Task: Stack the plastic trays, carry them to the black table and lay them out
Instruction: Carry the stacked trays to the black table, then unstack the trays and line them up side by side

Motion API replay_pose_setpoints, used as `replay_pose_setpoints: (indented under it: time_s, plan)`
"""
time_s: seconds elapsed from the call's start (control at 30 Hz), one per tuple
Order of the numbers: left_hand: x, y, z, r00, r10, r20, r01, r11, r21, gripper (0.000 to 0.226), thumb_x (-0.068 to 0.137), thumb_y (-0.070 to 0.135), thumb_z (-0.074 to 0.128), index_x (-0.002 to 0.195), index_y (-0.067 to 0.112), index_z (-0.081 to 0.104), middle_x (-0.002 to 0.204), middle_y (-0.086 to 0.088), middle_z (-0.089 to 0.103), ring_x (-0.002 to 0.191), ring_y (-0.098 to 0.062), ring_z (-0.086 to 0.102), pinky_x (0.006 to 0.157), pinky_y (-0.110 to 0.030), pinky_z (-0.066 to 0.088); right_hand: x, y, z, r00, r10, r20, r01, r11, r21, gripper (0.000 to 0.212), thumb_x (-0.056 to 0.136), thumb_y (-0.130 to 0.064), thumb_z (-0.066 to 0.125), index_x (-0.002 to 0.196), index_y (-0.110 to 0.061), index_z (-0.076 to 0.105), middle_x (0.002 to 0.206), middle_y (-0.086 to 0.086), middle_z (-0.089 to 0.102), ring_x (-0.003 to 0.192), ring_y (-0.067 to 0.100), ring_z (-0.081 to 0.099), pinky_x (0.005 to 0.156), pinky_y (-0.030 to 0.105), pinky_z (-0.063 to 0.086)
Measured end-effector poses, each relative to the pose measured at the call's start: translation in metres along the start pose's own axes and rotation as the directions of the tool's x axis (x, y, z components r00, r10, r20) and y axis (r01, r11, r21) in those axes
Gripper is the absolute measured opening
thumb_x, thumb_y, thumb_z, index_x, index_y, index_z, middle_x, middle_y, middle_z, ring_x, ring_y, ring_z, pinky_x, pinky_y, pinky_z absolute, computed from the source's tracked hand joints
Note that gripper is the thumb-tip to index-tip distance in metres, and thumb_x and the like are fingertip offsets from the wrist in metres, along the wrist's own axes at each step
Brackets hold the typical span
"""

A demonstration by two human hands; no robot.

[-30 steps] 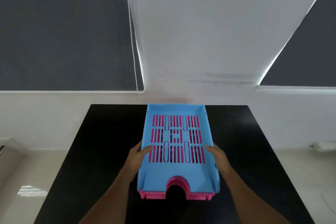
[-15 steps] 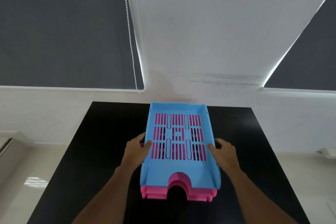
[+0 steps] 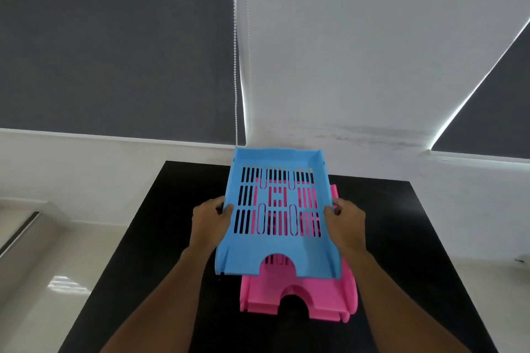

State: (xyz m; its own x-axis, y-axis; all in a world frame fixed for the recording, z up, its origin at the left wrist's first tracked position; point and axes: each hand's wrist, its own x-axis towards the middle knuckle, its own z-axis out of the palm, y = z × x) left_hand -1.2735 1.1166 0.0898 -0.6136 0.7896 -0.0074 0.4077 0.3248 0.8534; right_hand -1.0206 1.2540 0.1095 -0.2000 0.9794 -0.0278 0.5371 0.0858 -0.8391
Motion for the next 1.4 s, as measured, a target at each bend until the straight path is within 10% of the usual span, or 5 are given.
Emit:
replay_pose_setpoints:
  time_s: [0.33,0.57,0.83,1.03,1.4]
  plan:
    - [-0.011,-0.058,-0.113,0.96,-0.123,-0.25,0.159,0.979,0.126,0.018,0.096,0.018,0.058,0.079,0.016,0.064,0.061,0.005,0.066,0.046,-0.001,0.064,0.038,-0.009,0.044,-0.015,-0.061,0.125,0.984,-0.169,0.055,0.173,0.982,-0.077,0.016,0.09,-0.006,0.061,0.075,-0.002,0.065,0.062,0.006,0.057,0.05,0.007,0.044,0.057,0.019,0.05]
    - [-0.018,-0.115,-0.163,0.918,-0.215,-0.333,0.274,0.951,0.141,0.021,0.095,0.017,0.06,0.105,0.006,0.075,0.08,-0.016,0.076,0.066,-0.031,0.072,0.068,-0.046,0.063,-0.052,-0.073,0.197,0.968,-0.103,0.23,0.14,0.979,-0.15,0.03,0.091,-0.006,0.061,0.067,-0.018,0.048,0.064,-0.004,0.046,0.05,0.002,0.041,0.039,0.011,0.037]
    - [-0.022,-0.169,-0.164,0.937,-0.224,-0.266,0.278,0.943,0.184,0.026,0.097,0.018,0.059,0.108,-0.002,0.071,0.074,-0.012,0.073,0.059,-0.029,0.065,0.06,-0.04,0.058,-0.088,-0.041,0.249,0.958,0.007,0.288,0.113,0.912,-0.395,0.006,0.091,-0.002,0.059,0.097,-0.003,0.06,0.094,0.008,0.056,0.071,0.011,0.049,0.053,0.013,0.036]
    - [-0.023,-0.195,-0.146,0.953,-0.228,-0.198,0.27,0.936,0.223,0.02,0.099,0.022,0.053,0.08,0.016,0.056,0.064,0.003,0.063,0.054,-0.013,0.062,0.045,-0.021,0.041,-0.108,-0.023,0.264,0.959,0.04,0.282,0.088,0.9,-0.428,0.064,0.088,0.01,0.057,0.147,0.0,0.036,0.132,0.018,0.052,0.117,0.025,0.057,0.103,0.026,0.048]
    - [-0.011,-0.201,-0.129,0.963,-0.267,-0.013,0.267,0.954,0.137,0.009,0.1,0.014,0.049,0.104,0.012,0.056,0.082,-0.004,0.069,0.058,-0.011,0.068,0.039,-0.013,0.047,-0.099,-0.023,0.258,0.975,0.051,0.216,0.044,0.909,-0.414,0.033,0.09,0.002,0.055,0.123,0.002,0.058,0.117,0.016,0.06,0.105,0.024,0.06,0.097,0.037,0.055]
